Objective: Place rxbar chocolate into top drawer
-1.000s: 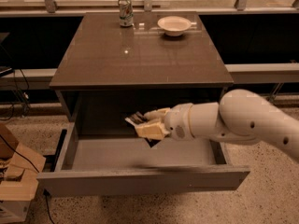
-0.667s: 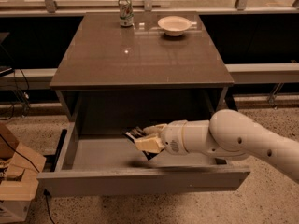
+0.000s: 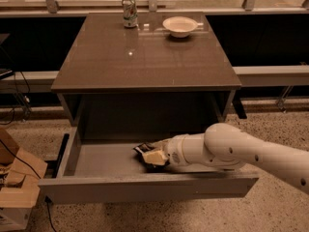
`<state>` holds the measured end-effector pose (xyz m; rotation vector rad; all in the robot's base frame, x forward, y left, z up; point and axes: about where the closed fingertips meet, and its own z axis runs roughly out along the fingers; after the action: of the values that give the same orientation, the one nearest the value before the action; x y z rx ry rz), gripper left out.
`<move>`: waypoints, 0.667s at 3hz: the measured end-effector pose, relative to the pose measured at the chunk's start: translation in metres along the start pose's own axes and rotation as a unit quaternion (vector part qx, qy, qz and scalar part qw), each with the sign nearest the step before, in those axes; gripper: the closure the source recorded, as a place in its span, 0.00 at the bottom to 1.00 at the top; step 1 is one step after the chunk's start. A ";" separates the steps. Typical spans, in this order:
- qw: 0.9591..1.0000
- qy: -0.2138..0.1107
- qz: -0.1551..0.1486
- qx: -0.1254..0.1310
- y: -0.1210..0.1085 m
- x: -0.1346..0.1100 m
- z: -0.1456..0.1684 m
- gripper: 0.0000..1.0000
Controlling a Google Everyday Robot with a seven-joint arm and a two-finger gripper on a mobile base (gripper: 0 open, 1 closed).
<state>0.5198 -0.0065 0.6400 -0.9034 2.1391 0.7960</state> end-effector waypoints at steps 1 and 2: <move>1.000 -0.001 -0.001 -0.002 0.002 -0.001 0.000 0.34; 1.000 0.000 -0.002 -0.004 0.003 -0.001 0.001 0.11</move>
Offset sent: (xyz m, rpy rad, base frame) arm -0.0009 0.0013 0.0008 0.0023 -0.0006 0.0035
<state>0.5182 -0.0033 0.6407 -0.9100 2.1351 0.8026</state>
